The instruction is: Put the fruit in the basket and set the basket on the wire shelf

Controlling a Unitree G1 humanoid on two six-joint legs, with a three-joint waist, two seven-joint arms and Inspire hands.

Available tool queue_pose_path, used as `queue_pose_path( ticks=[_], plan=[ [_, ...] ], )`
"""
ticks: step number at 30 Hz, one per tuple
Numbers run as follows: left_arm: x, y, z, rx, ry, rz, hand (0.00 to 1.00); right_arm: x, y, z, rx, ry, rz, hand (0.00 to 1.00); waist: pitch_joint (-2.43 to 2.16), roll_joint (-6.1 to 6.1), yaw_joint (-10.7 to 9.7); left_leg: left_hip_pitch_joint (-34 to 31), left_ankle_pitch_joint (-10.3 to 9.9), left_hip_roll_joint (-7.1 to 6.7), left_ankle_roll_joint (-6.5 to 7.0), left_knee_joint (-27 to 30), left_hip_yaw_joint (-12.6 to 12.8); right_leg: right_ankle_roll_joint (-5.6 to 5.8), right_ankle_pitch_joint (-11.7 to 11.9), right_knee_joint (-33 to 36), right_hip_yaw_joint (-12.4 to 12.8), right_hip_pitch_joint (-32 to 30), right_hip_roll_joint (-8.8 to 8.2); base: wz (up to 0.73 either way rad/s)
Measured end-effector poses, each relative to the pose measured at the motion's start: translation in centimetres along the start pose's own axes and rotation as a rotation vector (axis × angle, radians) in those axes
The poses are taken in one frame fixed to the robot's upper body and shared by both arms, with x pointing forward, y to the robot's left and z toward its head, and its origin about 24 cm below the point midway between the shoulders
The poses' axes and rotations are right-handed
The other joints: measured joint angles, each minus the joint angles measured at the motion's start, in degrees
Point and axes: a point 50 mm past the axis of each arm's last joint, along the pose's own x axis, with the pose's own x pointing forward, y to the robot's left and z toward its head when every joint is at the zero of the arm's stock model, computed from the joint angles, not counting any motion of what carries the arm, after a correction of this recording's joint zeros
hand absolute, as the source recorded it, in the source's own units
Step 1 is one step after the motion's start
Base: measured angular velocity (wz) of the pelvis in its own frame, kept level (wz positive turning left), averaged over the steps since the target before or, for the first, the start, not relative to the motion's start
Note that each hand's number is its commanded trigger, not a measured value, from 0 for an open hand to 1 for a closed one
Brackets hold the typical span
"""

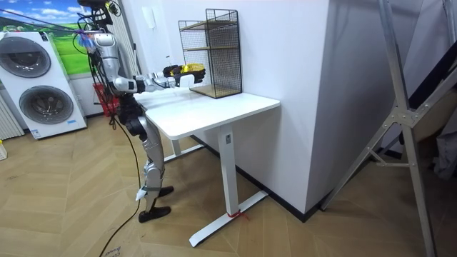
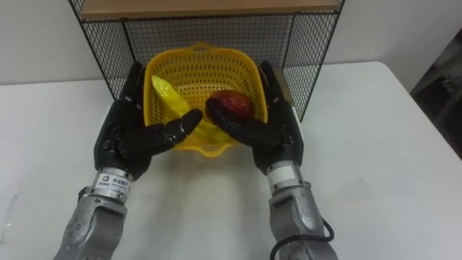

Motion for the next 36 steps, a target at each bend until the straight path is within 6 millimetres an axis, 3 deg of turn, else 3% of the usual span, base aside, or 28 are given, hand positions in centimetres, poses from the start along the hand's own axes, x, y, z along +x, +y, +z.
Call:
queue_pose_path(
  ticks=[10,22,31,36],
  plan=[
    [0.0,-0.1,-0.1,0.074,0.016,-0.010,0.00,0.3,0.2,0.6,-0.071,-0.028,0.018,0.00,-0.14,0.34,-0.3,1.0,1.1,1.25,-0.67,-2.0,0.0,-0.61,3.3,-5.9,-0.5,2.5,1.51,-0.03],
    [0.7,-0.4,-0.2,0.114,0.048,-0.009,0.00,0.4,-0.2,0.5,-0.065,-0.011,-0.031,0.00,0.04,1.24,-0.5,2.9,2.3,1.15,-1.18,-4.8,0.2,-0.94,3.9,-7.2,-0.5,3.8,1.57,0.00],
    [4.8,-0.9,1.1,0.182,0.060,-0.013,0.00,4.2,-0.6,1.8,-0.102,0.038,-0.068,0.00,0.33,0.97,-0.6,4.9,3.2,1.18,-1.59,-6.6,0.0,-1.43,4.6,-8.9,-1.8,5.8,1.62,0.01],
    [8.0,-0.8,0.9,0.154,0.117,0.065,0.00,6.5,-0.3,2.3,-0.072,0.066,-0.109,0.00,0.53,0.74,-0.4,6.1,3.8,1.21,-1.91,-7.3,0.0,-1.77,5.0,-9.9,-1.6,6.8,1.65,0.00]
  ],
)
